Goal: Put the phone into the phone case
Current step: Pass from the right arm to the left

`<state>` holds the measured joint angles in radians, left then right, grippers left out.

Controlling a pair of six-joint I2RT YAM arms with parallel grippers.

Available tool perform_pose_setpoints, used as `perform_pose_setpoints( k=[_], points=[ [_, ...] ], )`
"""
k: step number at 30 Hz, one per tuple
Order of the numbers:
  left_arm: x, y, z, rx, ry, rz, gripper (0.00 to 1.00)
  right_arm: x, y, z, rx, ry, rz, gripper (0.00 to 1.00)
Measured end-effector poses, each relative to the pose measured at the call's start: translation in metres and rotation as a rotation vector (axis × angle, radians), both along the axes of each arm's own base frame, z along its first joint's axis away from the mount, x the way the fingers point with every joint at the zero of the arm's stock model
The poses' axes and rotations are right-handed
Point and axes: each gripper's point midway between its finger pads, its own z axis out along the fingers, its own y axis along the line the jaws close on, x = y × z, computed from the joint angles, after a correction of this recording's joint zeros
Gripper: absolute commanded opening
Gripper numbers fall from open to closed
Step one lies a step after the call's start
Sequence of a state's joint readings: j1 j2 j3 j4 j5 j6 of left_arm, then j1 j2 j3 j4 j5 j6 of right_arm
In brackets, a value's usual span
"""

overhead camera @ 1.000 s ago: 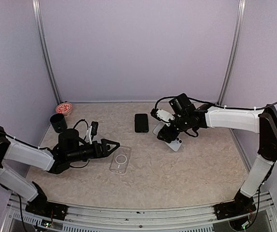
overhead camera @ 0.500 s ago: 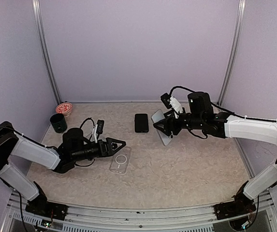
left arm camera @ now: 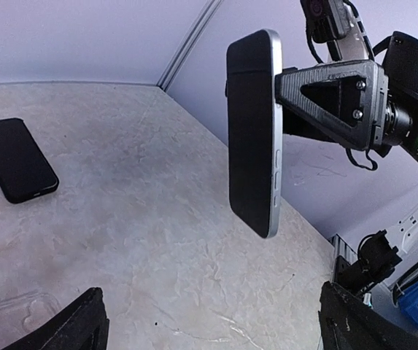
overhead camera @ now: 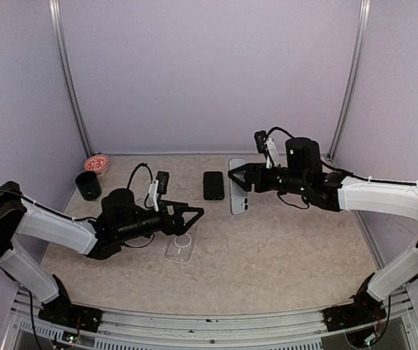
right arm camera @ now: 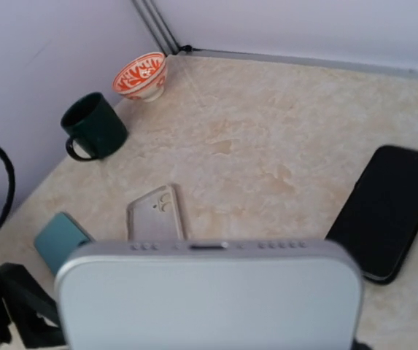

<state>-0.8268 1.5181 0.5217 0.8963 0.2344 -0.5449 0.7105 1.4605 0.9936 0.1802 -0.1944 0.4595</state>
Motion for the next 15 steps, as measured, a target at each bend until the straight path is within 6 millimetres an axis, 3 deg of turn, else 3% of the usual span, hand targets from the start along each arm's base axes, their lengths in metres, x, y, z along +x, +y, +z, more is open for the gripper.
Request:
perform_pose_setpoints(
  k=[7,15],
  points=[
    [0.005,-0.021,0.015,0.061,-0.091,0.039,0.95,-0.012,0.013,-0.004,0.044,0.075,-0.067,0.69],
    [0.004,-0.035,0.012,0.117,-0.114,0.031,0.86,-0.021,0.021,-0.004,0.055,0.085,-0.138,0.70]
  ],
)
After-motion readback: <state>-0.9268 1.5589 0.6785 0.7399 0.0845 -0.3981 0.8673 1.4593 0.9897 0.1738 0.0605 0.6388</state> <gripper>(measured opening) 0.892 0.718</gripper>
